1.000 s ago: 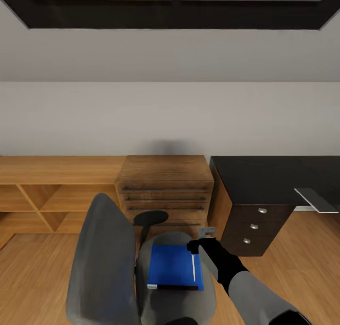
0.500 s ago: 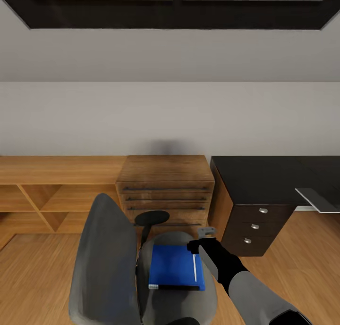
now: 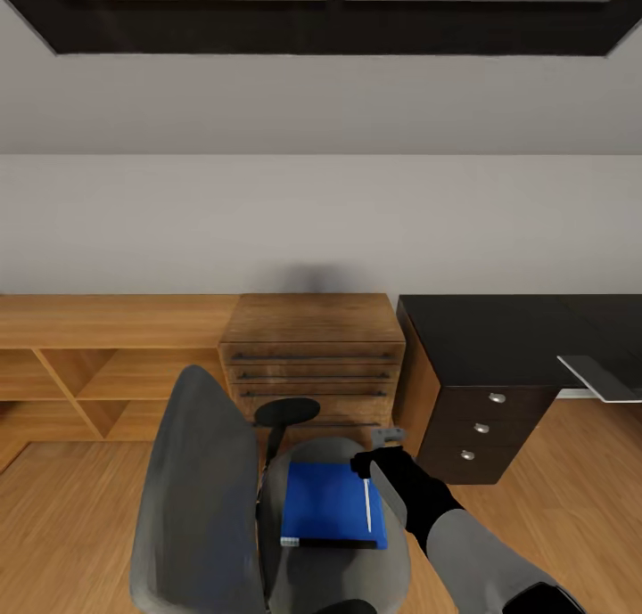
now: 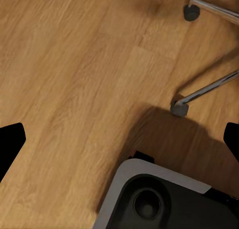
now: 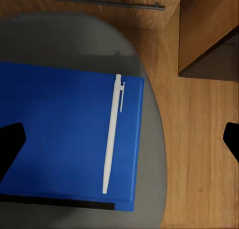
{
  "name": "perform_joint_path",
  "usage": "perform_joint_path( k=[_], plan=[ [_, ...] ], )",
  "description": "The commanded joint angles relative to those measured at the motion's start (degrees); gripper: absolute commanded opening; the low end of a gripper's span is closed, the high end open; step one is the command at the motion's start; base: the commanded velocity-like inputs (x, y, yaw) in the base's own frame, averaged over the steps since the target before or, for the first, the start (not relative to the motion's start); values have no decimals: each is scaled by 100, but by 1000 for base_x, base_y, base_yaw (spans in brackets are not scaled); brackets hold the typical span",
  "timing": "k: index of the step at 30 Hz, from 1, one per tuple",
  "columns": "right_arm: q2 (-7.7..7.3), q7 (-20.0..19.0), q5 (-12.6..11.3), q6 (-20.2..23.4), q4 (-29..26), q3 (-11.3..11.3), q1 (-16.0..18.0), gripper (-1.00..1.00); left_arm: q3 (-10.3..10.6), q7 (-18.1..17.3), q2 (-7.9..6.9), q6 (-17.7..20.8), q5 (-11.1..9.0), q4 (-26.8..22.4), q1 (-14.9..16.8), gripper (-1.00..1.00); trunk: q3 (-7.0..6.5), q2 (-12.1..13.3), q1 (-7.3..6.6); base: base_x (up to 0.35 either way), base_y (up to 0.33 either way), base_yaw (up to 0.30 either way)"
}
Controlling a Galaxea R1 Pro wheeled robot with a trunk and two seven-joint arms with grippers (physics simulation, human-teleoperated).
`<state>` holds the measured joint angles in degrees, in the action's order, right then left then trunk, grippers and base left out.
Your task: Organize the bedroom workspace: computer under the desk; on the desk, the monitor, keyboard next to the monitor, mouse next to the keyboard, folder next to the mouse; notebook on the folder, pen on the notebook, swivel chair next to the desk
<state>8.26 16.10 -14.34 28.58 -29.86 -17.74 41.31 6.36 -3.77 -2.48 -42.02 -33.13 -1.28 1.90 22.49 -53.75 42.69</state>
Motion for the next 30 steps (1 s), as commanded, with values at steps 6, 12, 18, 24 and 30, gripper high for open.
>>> perform_joint_path(
  k=[6,12,18,24,30],
  plan=[
    [104,523,-146,702,-3,-27,492,100,33,-49,-92,-43,-102,5,4,100,7,-5,0,0,0,0],
    [170,581,-315,1194,-2,-21,725,100,11,-46,-191,-41,-272,5,4,100,7,-5,0,0,0,0],
    [173,595,-552,1571,11,16,913,100,-42,-56,-309,-14,-822,5,4,100,114,-245,132,0,0,0],
    [173,603,-744,1831,17,67,962,100,-47,-68,-533,37,-1227,-16,4,100,222,-486,264,0,0,0],
    [173,612,-820,1969,25,136,973,100,-47,-81,-783,548,-1329,-130,4,100,330,-727,396,0,0,0]
  ],
)
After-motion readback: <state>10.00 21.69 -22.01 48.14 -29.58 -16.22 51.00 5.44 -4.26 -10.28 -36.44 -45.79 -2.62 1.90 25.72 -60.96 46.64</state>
